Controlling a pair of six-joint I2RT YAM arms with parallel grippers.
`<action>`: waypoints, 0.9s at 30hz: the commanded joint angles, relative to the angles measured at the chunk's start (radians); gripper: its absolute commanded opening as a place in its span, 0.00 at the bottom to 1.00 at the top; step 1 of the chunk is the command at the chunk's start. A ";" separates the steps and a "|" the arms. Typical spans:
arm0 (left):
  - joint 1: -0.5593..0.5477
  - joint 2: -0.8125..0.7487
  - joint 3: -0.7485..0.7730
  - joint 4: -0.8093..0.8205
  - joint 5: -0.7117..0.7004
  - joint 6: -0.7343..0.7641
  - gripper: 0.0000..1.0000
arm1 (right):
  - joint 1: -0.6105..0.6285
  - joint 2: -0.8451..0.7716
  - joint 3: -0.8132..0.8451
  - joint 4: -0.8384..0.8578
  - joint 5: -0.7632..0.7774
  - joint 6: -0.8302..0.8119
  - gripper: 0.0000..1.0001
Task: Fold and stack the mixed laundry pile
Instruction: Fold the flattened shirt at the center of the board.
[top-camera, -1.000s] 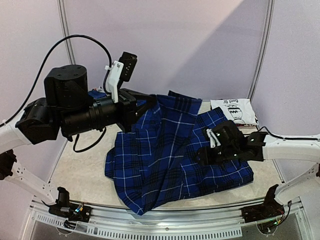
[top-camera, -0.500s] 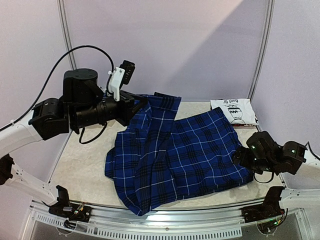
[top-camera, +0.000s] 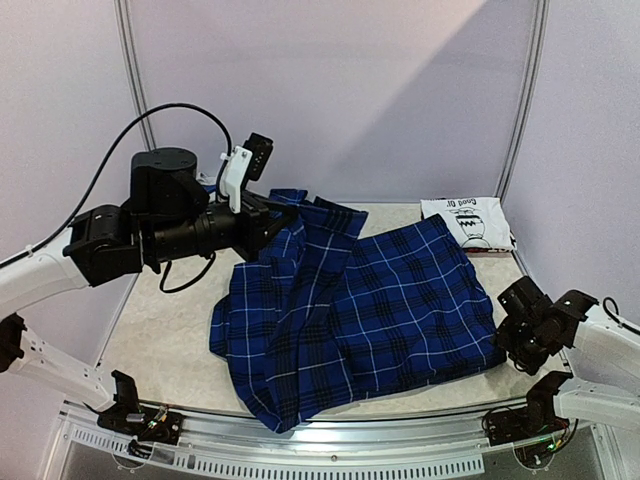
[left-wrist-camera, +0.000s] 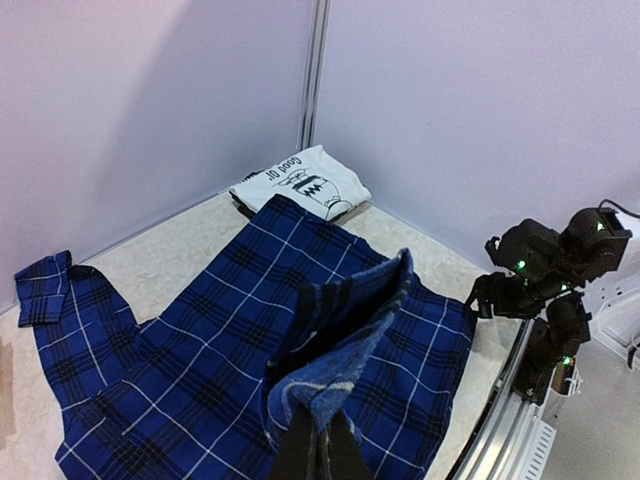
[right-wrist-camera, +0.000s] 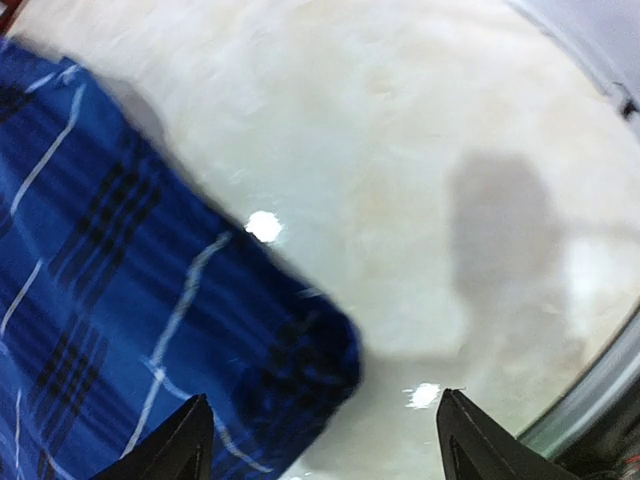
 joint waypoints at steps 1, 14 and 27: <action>0.022 -0.031 -0.030 0.025 0.043 0.013 0.00 | -0.014 0.024 -0.014 0.115 -0.079 -0.059 0.75; 0.025 -0.081 -0.038 0.034 0.131 -0.002 0.00 | -0.023 0.094 -0.016 0.159 -0.073 -0.079 0.59; 0.024 -0.086 -0.044 0.038 0.128 0.002 0.00 | -0.093 0.358 0.068 0.206 -0.162 -0.228 0.22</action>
